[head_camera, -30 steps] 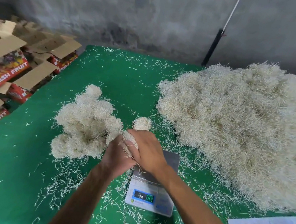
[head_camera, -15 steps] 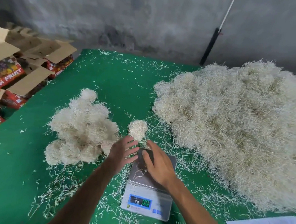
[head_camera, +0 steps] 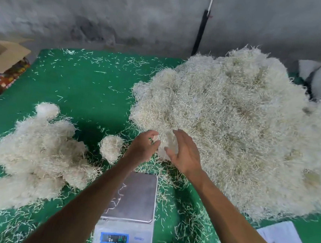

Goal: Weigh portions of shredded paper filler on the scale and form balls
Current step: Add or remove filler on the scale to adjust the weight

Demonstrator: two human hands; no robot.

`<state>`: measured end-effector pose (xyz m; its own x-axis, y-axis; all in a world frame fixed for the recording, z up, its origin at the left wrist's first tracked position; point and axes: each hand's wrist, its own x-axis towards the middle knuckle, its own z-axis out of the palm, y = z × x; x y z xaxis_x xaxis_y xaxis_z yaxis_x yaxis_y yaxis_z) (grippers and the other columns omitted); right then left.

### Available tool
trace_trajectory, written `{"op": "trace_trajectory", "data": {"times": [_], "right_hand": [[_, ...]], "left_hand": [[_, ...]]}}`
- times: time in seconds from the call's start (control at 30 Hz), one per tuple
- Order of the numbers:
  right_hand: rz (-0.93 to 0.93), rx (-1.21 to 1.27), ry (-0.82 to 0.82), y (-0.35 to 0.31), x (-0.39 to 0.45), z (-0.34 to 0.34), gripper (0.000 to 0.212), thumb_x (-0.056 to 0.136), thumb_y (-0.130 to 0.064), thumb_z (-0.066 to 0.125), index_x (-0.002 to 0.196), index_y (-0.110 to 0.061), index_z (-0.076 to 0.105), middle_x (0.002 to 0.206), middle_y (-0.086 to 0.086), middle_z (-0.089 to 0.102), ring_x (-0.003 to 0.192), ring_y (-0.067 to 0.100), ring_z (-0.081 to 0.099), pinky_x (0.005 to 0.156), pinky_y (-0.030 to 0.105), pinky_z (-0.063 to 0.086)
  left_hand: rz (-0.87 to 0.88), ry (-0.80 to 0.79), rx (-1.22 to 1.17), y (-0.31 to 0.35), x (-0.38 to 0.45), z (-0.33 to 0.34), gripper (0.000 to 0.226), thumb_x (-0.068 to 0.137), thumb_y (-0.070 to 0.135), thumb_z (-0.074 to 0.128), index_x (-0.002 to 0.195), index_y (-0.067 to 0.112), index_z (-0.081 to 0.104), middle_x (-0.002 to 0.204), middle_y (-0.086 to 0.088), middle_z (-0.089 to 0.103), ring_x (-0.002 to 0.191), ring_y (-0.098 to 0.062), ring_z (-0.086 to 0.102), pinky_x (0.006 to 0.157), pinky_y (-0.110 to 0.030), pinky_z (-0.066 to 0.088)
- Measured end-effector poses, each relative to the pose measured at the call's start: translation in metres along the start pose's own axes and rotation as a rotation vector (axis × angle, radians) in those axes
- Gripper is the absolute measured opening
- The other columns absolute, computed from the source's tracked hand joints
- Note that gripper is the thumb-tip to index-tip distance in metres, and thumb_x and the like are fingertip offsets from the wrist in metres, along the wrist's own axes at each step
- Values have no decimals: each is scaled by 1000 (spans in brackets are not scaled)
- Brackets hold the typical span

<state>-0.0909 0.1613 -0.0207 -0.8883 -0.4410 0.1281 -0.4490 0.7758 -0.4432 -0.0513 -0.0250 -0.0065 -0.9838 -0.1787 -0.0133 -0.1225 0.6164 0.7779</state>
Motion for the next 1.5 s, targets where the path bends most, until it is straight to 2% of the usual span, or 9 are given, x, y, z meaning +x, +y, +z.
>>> {"op": "trace_trajectory", "data": {"times": [0.13, 0.33, 0.5, 0.8, 1.0, 1.07, 1.23, 1.4, 1.5], "right_hand": [[-31, -150, 176, 20, 80, -15, 74, 103, -55, 53, 161, -16, 29, 171, 16, 18, 156, 34, 22, 126, 53, 24], [131, -254, -61, 35, 170, 5, 112, 86, -81, 54, 164, -31, -9, 170, 11, -21, 157, 44, -1, 122, 59, 5], [108, -326, -207, 45, 125, 60, 89, 93, -51, 68, 161, -26, 15, 167, 16, 21, 146, 45, 37, 116, 59, 39], [21, -96, 93, -16, 108, -45, 64, 99, -50, 62, 148, -13, 42, 136, 13, 57, 94, 21, 63, 71, 37, 58], [123, 654, 154, -105, 77, -103, 97, 92, -59, 71, 162, -10, 26, 163, 5, 37, 143, 16, 46, 116, 33, 41], [153, 906, 132, -133, 59, -110, 111, 85, -69, 72, 164, -11, 19, 160, -5, 34, 130, -3, 48, 99, 13, 44], [159, 844, -78, -171, 17, -99, 124, 72, -94, 60, 164, -22, 19, 163, 3, 36, 132, 9, 45, 102, 35, 36], [106, 732, -177, -179, -26, -46, 85, 93, -87, 31, 131, -19, 64, 80, 2, 64, 66, 16, 65, 90, 34, 53], [220, 927, -167, -171, -40, -26, 71, 100, -75, 35, 124, -14, 61, 87, 0, 59, 74, 9, 57, 74, 32, 45]], "left_hand": [[-60, 42, -28, 8, 52, 7, 50, 94, 29, 67, 140, 22, 49, 139, -11, 53, 118, -22, 57, 95, -45, 55], [-111, 4, -70, 15, 82, 36, 36, 98, 28, 61, 132, 25, 51, 139, -7, 53, 115, -20, 60, 91, -45, 57], [-204, -12, -100, -7, 68, 42, 46, 100, 25, 59, 142, 12, 45, 139, -11, 54, 86, -10, 63, 56, -13, 49], [-201, 10, -190, 19, 23, 2, 48, 101, 28, 58, 144, 13, 44, 143, -13, 52, 111, -34, 63, 94, -48, 55], [-302, 59, -661, 42, -22, -45, 26, 102, 38, 53, 126, 28, 54, 133, -2, 58, 105, -14, 66, 85, -38, 61], [-393, 96, -845, 43, -39, -61, 31, 102, 43, 51, 127, 26, 56, 129, -1, 58, 106, -18, 67, 82, -43, 62], [-437, 7, -1635, 27, -79, -94, 89, 72, 75, 73, 144, 31, 43, 137, 3, 46, 138, -41, 41, 84, -68, 52], [-419, -29, -1380, 12, -124, -109, 78, 74, 47, 85, 140, 20, 53, 146, -17, 52, 123, -28, 60, 105, -52, 48], [-346, 90, -1012, -8, -143, -106, 48, 88, 10, 69, 133, 17, 53, 129, -7, 65, 105, 8, 63, 95, -15, 49]]}}
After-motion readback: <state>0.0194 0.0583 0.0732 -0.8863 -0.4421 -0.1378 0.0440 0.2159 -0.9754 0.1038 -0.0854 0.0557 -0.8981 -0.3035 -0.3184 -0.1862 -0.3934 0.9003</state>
